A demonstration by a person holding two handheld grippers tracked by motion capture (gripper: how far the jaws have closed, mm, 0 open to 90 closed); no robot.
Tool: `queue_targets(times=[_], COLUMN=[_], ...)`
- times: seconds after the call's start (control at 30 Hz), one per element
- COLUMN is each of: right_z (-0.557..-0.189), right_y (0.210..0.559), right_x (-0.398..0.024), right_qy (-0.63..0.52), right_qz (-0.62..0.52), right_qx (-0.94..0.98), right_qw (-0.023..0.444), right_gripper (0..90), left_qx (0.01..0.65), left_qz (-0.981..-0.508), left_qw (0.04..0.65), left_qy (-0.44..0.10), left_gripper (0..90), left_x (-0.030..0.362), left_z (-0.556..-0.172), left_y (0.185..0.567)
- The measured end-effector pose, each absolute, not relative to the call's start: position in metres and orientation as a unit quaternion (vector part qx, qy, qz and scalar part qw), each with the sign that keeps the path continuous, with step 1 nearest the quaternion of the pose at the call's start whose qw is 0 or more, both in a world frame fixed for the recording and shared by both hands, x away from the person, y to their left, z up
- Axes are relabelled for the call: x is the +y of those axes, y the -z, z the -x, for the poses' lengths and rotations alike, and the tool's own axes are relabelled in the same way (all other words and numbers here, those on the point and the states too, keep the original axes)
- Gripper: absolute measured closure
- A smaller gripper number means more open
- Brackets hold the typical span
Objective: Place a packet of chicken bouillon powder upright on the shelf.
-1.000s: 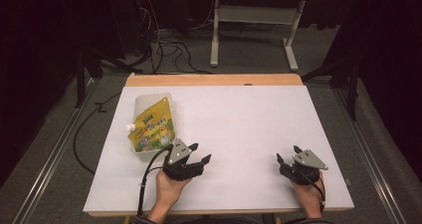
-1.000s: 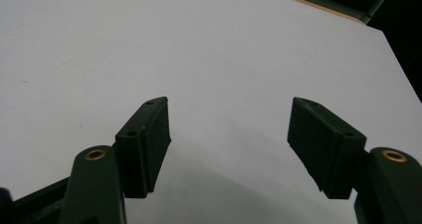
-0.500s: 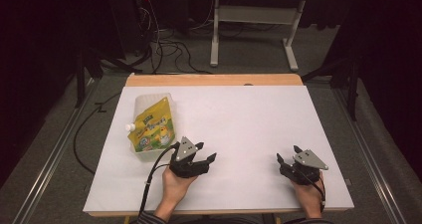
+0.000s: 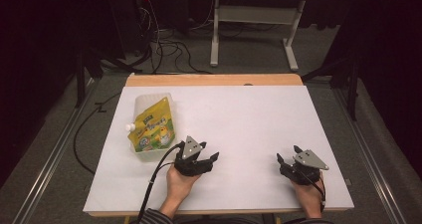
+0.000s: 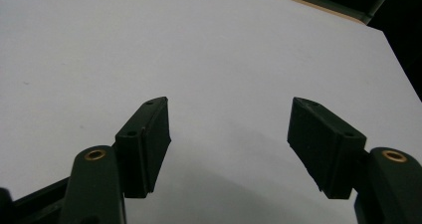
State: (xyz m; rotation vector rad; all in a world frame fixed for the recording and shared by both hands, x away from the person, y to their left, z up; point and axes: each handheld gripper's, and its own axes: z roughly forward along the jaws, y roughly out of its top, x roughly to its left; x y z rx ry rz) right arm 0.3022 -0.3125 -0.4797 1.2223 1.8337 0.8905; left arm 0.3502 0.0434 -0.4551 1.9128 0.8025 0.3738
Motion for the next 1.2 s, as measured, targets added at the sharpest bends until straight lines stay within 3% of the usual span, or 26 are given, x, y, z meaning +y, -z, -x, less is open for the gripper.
queue_targets(times=[1.2], right_z=[-0.302], right_y=[0.479], right_x=[-0.314], right_qy=[-0.354], right_qz=[-0.479], right_qx=[0.715], right_qw=[0.366], right_gripper=[33.5], left_qx=[0.336], left_qz=[-0.81], left_qw=[0.443], left_qy=[-0.187], left_gripper=[36.6], left_x=[0.024], left_z=[-0.363], left_y=[0.482])
